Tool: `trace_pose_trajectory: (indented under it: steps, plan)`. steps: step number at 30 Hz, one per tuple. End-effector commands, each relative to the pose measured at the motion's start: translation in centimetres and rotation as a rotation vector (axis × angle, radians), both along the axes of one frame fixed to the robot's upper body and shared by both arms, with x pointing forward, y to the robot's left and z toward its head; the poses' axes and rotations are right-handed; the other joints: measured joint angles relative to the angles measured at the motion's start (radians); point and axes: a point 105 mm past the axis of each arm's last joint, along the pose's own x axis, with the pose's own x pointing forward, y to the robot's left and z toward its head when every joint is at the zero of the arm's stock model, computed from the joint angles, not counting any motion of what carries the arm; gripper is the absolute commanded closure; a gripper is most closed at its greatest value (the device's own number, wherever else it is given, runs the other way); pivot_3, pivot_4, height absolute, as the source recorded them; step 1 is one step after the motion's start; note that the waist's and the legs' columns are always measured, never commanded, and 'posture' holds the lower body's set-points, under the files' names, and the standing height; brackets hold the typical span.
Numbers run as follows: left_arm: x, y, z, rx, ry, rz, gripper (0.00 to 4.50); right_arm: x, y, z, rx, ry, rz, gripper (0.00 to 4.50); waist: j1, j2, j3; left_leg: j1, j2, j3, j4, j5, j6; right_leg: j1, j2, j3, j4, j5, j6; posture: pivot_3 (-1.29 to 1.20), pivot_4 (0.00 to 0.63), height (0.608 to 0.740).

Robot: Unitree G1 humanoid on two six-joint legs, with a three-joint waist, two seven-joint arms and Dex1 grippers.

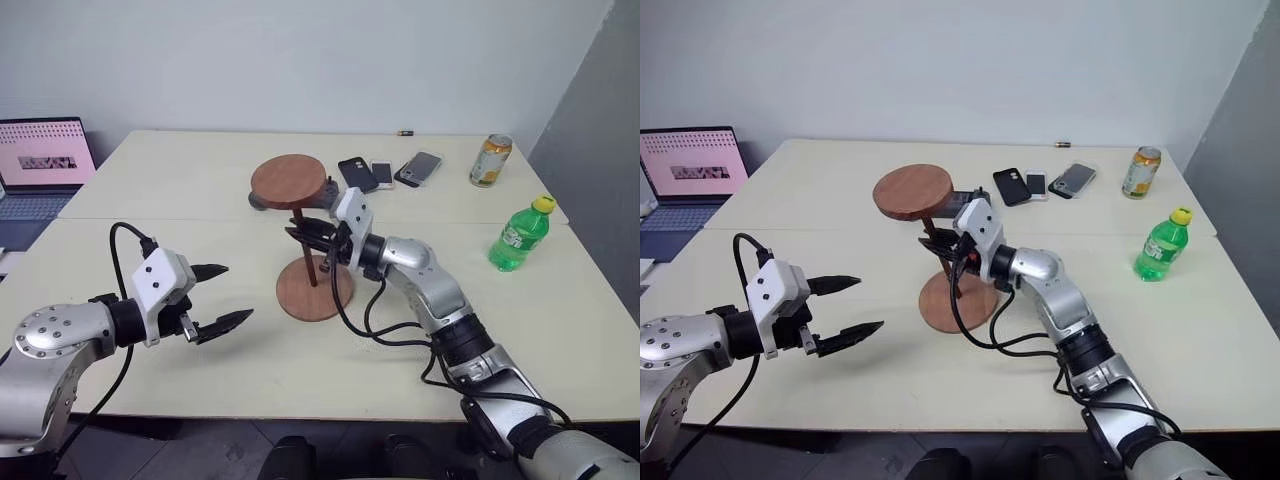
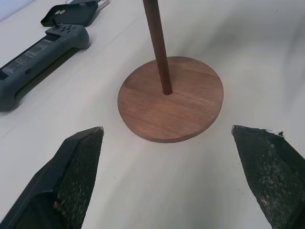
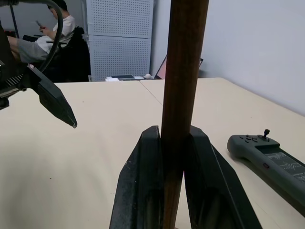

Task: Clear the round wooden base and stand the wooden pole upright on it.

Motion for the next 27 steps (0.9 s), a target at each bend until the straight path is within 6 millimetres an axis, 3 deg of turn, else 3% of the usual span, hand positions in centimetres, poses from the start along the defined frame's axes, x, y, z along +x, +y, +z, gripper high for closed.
trace_pose_trajectory:
  steps: [1,18,27]
  plan:
    - [0.2,-0.1,0.8,0.013,-0.032,-0.007,0.00,0.1,-2.4,-6.7,-0.188,0.221,-0.060,4.28,0.000,-0.001,0.001,0.000,0.000,0.000,-0.001,0.000,0.000,0.000,0.000,0.000,-0.001,0.001,0.001,0.00,0.150,0.740]
    - [0.4,-0.2,0.6,0.017,-0.035,-0.013,0.00,-0.6,-1.3,-4.3,-0.145,0.171,-0.020,4.28,0.000,-0.002,0.006,-0.008,0.000,0.000,-0.008,0.000,0.000,-0.005,0.000,-0.001,-0.003,0.005,0.001,0.00,0.150,0.740]
    - [0.4,-0.3,0.6,0.019,-0.037,-0.011,0.00,-0.3,-1.6,-5.8,-0.218,0.235,-0.048,4.28,-0.002,-0.002,0.010,-0.008,0.000,0.000,-0.008,0.000,0.000,-0.007,0.000,-0.001,-0.003,0.004,0.002,0.00,0.150,0.740]
